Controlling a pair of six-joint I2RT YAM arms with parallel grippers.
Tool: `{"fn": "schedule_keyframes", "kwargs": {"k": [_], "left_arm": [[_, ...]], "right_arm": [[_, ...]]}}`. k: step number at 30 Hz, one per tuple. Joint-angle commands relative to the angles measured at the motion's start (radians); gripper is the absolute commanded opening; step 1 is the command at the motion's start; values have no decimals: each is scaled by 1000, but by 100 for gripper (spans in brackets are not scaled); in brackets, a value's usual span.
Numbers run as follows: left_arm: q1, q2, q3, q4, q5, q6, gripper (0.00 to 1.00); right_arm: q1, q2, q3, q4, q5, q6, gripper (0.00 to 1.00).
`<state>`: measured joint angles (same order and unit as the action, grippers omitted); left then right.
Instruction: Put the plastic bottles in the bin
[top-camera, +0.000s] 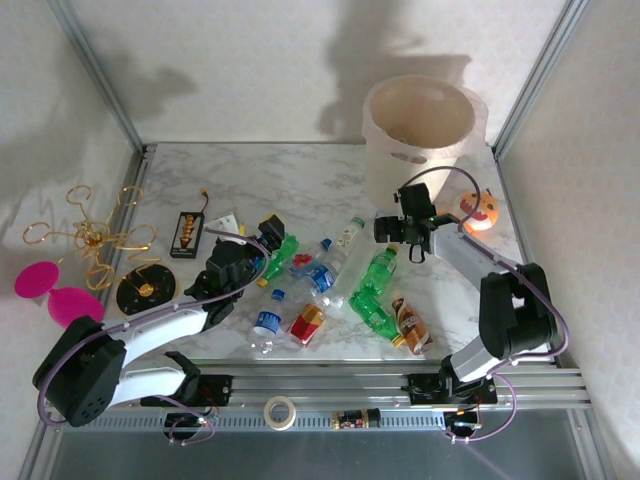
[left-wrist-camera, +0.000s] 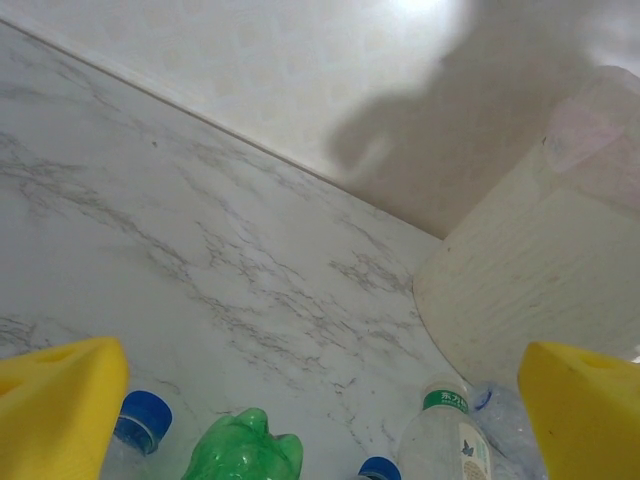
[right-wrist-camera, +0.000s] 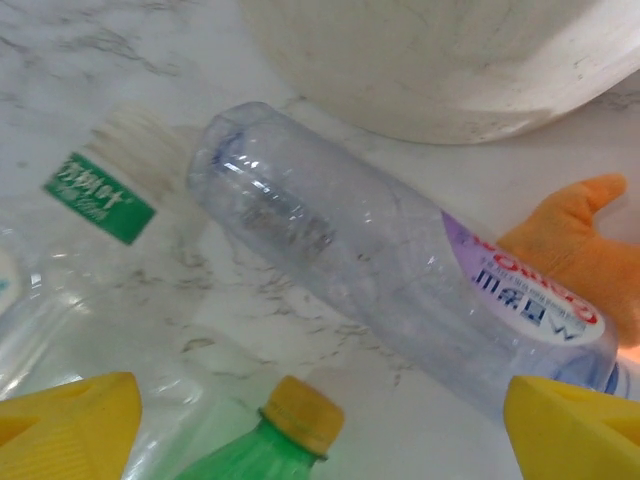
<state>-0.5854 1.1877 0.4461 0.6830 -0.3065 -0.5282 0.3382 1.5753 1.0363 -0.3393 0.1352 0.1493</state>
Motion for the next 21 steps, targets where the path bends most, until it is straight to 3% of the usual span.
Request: {"fn": "schedule_keyframes", "kwargs": {"k": [1, 6, 12, 21], "left_arm": [[10, -25, 16, -21, -3, -1, 99], [10, -21, 10, -16, -3, -4, 100], [10, -10, 18, -10, 3, -6, 99], [10, -41, 5, -30, -17, 6, 100]], "right_arm": [[4, 51, 80, -53, 113, -81, 94], [5, 121, 124, -85, 170, -145, 95], [4, 171, 100, -15, 100, -190, 96], [5, 238, 53, 58, 190, -212, 99]]}}
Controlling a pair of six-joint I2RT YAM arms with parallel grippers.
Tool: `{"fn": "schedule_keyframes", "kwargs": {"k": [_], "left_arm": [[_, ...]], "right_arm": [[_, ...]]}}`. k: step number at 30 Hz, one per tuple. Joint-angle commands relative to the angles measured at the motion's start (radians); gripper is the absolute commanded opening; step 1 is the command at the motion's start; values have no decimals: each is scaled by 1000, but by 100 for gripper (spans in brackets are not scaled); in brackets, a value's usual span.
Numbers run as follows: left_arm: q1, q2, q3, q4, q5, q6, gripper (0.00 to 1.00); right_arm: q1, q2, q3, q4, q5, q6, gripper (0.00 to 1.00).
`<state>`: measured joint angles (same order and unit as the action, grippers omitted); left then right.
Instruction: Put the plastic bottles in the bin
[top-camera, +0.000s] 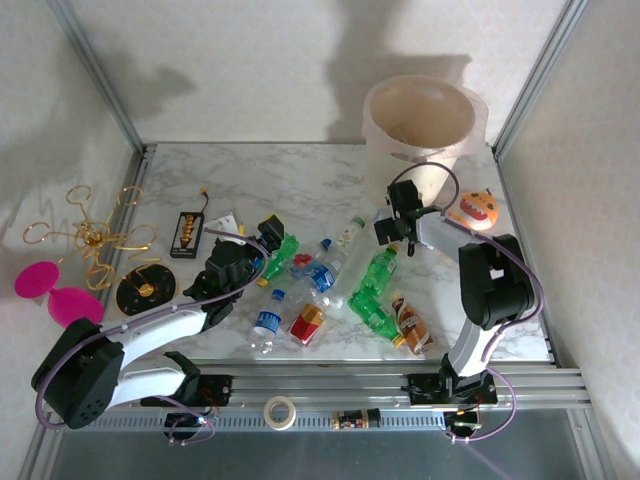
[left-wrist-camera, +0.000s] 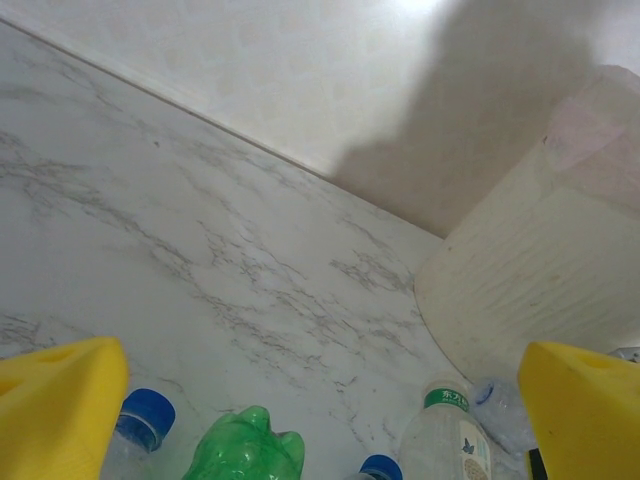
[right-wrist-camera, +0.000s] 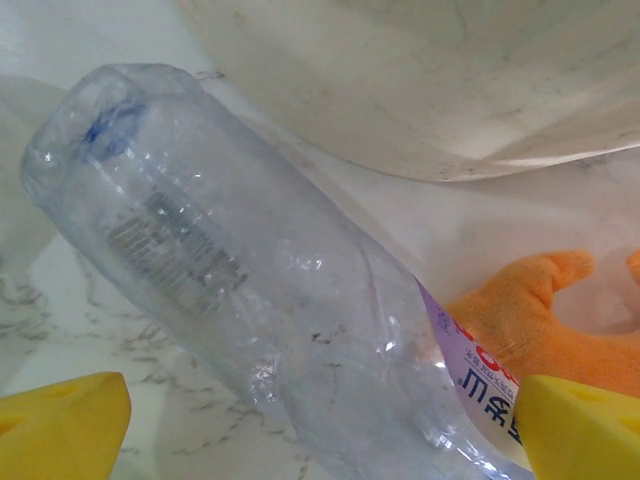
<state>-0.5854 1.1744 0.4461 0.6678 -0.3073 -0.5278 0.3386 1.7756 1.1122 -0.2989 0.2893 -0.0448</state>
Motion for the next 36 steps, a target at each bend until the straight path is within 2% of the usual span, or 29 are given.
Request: {"fn": "schedule_keyframes", "kwargs": {"k": [1, 9, 16, 31, 36], "left_arm": [[10, -30, 3, -14, -16, 5, 100], [12, -38, 0, -20, -23, 6, 99], [11, -40, -3, -20, -24, 5, 100], [13, -79, -22, -30, -46, 4, 99], [15, -90, -29, -33, -55, 4, 99]], "right_arm": [[4, 48, -23, 25, 34, -20, 99], [4, 78, -24, 49, 11, -24, 96], [5, 65, -36, 71, -18, -33, 89], [9, 16, -59, 121, -57, -39, 59], [20, -42, -84, 157, -61, -49, 52]]}}
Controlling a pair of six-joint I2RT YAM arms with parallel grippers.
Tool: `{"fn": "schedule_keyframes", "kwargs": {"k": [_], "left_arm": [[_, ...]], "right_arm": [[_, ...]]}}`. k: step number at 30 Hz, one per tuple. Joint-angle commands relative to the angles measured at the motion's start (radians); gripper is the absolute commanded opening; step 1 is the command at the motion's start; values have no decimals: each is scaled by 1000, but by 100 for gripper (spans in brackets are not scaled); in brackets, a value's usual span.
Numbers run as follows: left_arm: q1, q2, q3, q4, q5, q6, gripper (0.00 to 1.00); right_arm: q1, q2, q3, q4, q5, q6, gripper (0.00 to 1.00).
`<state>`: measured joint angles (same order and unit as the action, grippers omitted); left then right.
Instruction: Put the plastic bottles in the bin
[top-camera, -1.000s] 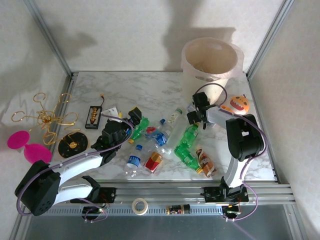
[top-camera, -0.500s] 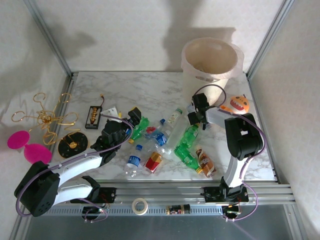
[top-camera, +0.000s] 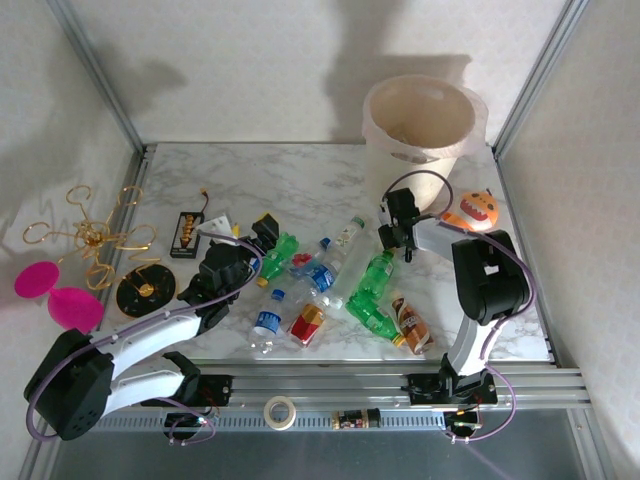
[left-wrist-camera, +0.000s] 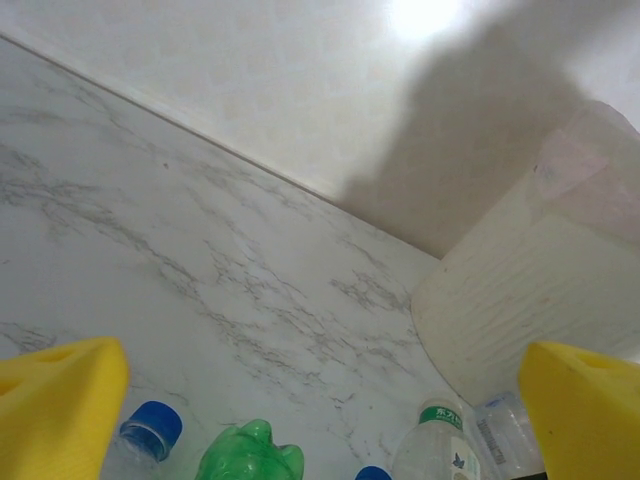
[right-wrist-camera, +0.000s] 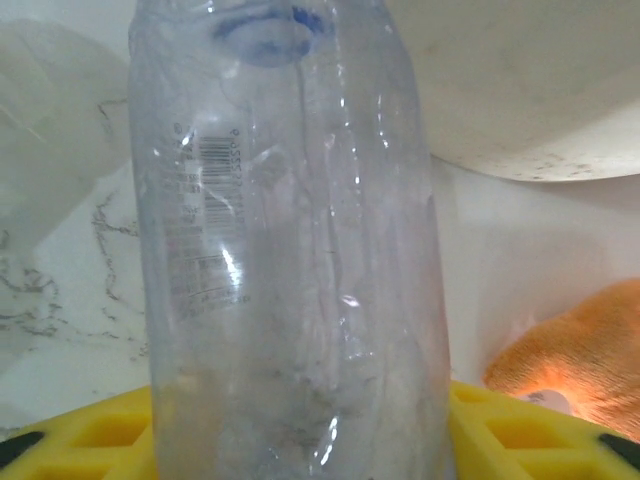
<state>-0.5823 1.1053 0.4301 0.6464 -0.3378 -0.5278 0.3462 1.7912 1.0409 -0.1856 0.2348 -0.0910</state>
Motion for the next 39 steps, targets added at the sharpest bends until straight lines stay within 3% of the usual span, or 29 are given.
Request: {"fn": "schedule_keyframes", "kwargs": {"k": [1, 12, 21, 24, 34, 39], "left_arm": [[12, -23, -14, -11, -26, 4, 100], [43, -42, -43, 2, -31, -43, 100], [112, -59, -81, 5, 2, -114, 100], [125, -63, -85, -7, 8, -122, 100], [157, -72, -96, -26, 32, -132, 100], [172, -77, -98, -44, 60, -130, 100]], "right_arm": [[14, -71, -16, 49, -8, -4, 51], [49, -169, 5, 37, -146, 5, 44], [88, -242, 76, 81, -494, 81, 43], [89, -279, 119, 102, -554, 107, 43], [69, -352, 343, 176, -580, 194, 41], [30, -352, 454, 202, -459, 202, 39]]}}
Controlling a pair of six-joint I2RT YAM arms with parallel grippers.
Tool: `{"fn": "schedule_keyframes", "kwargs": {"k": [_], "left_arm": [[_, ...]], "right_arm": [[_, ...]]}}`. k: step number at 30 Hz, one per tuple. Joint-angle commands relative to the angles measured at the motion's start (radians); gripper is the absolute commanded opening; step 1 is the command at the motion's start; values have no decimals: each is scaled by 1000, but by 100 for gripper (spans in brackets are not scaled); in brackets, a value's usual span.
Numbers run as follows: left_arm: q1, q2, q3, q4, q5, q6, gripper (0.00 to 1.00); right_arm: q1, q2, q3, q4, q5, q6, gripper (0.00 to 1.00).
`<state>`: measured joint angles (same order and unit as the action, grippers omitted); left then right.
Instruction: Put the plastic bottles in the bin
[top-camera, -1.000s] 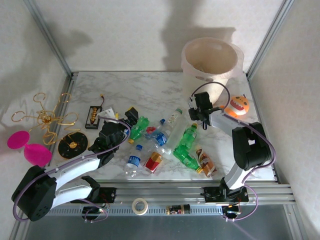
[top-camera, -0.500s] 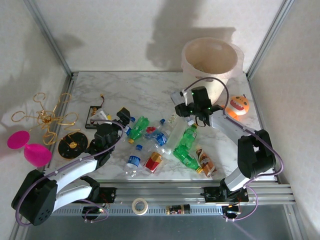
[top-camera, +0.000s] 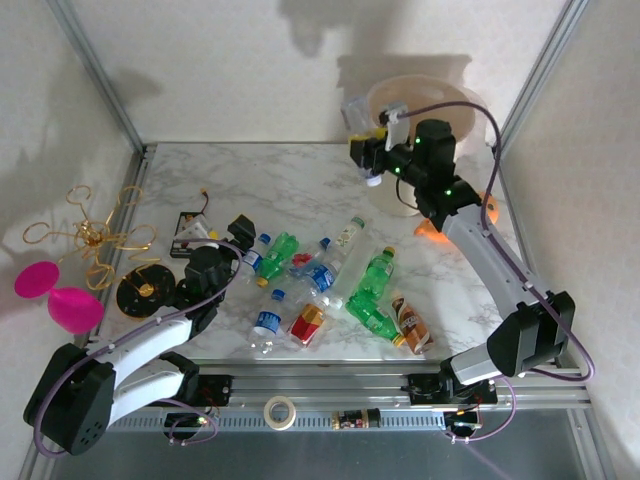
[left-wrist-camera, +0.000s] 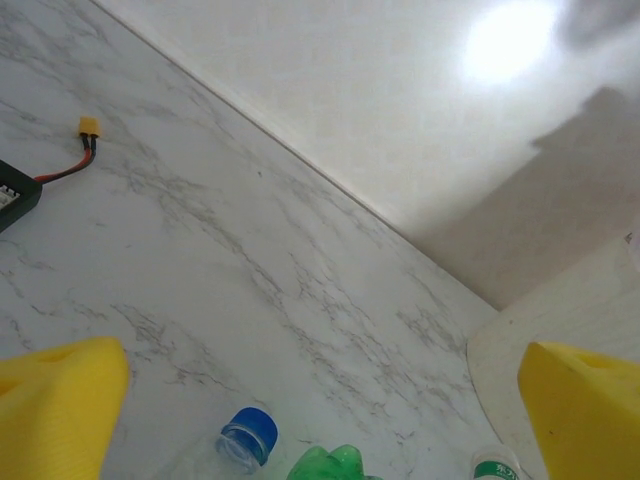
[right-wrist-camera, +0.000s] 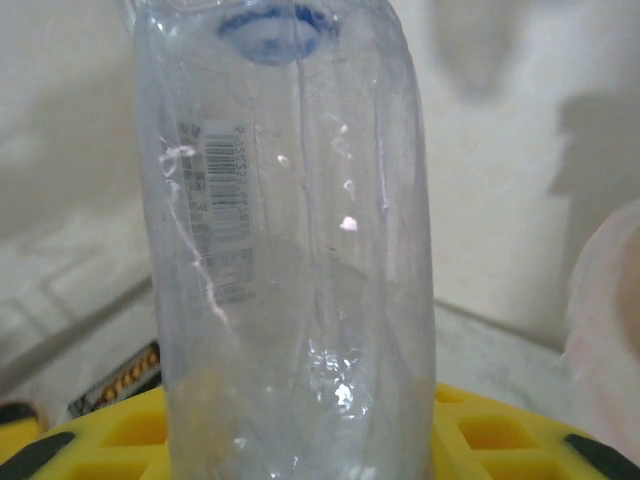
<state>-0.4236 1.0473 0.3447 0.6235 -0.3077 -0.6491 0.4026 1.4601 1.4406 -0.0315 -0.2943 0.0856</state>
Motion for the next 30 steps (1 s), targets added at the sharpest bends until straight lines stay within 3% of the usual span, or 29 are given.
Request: {"fn": "schedule_keyframes", "kwargs": {"k": [1, 5, 13, 23, 30], "left_arm": [[15, -23, -13, -29, 33, -7, 100], [23, -47, -22, -53, 33, -1, 100], [33, -77, -38, -59, 47, 3, 100], [39, -83, -20, -107, 26, 6, 100], [43, -81, -15, -105, 30, 16, 100]], "right_arm": [[-37, -23, 66, 59, 95, 23, 39], [-107, -21, 116, 99, 193, 25, 39], [-256, 109, 249, 97, 265, 63, 39], [-310, 289, 271, 113, 157, 131, 39], [-309, 380, 303, 42, 137, 126, 46]]}}
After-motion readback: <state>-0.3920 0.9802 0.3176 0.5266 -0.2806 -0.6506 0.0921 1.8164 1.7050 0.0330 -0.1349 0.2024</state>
